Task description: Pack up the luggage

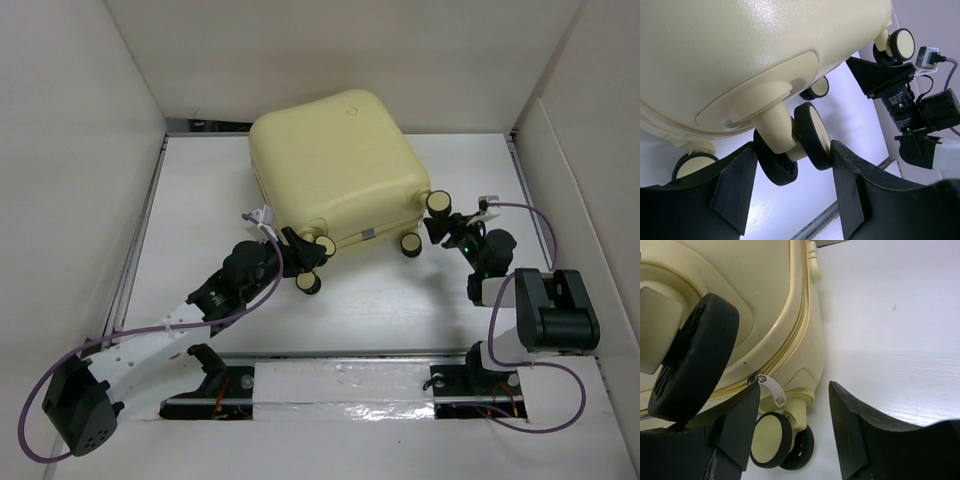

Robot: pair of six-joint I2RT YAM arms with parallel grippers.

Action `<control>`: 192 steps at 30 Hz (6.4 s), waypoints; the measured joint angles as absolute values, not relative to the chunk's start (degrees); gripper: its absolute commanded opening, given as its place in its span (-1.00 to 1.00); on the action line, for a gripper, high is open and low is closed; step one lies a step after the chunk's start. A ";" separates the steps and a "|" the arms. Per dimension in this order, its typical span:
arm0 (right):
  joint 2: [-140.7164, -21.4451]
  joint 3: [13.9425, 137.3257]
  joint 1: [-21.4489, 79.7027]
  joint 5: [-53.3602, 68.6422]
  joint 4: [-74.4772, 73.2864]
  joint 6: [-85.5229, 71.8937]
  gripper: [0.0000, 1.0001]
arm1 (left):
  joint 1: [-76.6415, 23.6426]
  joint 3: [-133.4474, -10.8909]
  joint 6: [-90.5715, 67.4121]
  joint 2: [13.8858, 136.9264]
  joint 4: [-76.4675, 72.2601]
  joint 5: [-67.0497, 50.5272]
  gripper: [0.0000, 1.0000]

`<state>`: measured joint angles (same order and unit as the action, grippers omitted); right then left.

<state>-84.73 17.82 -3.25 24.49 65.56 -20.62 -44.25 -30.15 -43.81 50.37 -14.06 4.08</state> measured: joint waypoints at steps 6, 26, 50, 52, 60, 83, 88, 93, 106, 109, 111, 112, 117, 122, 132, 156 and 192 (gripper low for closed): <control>-96.66 19.22 -5.19 38.24 71.83 -27.92 -0.16 | -43.83 -29.56 -43.99 50.37 -15.20 3.20 -1.00; -102.39 25.91 -8.27 48.97 74.78 -34.65 0.17 | -43.40 -28.62 -43.94 50.24 -16.80 2.59 -1.00; -92.07 17.61 3.62 30.52 72.49 -27.16 -1.00 | -43.00 -28.62 -43.90 51.44 -18.09 1.93 -1.00; -89.89 15.62 10.83 22.39 72.44 -24.60 -1.00 | -42.92 -28.62 -43.97 52.23 -19.09 1.48 -1.00; -92.38 15.51 37.80 -1.58 75.85 -18.11 -1.00 | -42.81 -29.69 -47.00 58.48 -25.43 -4.45 -1.00; -106.08 29.71 60.62 -36.40 78.61 -23.07 -1.00 | -43.20 -46.00 -58.52 80.68 -28.99 -8.75 -1.00; -110.34 34.33 65.63 -34.68 81.08 -32.51 -1.00 | -46.68 -50.87 -60.53 86.76 -32.99 -10.20 -1.00; -112.79 37.95 67.09 -37.39 79.53 -34.92 -1.00 | -48.34 -53.93 -58.52 87.24 -29.67 -6.66 -1.00; -107.83 25.34 78.19 -34.52 76.09 -26.04 0.10 | -53.63 -52.16 -53.15 79.70 -27.11 -5.08 0.76; -107.15 21.76 78.78 -34.50 75.79 -25.12 0.13 | -52.97 -52.27 -49.74 72.16 -29.47 -4.19 0.77; -106.45 19.35 78.65 -35.38 75.33 -24.80 0.14 | -52.49 -52.64 -46.87 67.85 -29.41 -1.96 0.69; -105.86 18.17 78.70 -35.73 75.16 -24.56 0.14 | -52.34 -52.64 -45.67 66.24 -29.15 -0.75 0.63; -98.61 12.64 78.81 -37.74 74.59 -22.83 -0.44 | -52.05 -48.93 -40.64 59.51 -26.52 6.55 0.19; -89.25 9.85 78.81 -39.97 73.89 -20.58 -0.88 | -51.88 -40.80 -38.13 55.86 -21.47 11.68 -0.72; -61.84 17.65 70.15 -45.71 53.15 -20.32 0.17 | -50.78 -37.10 -35.31 59.77 -20.80 12.78 -0.62; -76.03 17.54 49.39 -30.74 51.79 -19.94 0.13 | -48.36 -42.52 -28.99 68.79 -25.91 9.02 -0.52; -98.13 30.24 63.77 -41.23 66.85 -9.58 -1.00 | -43.44 -53.93 -31.29 79.77 -25.82 -5.91 -0.61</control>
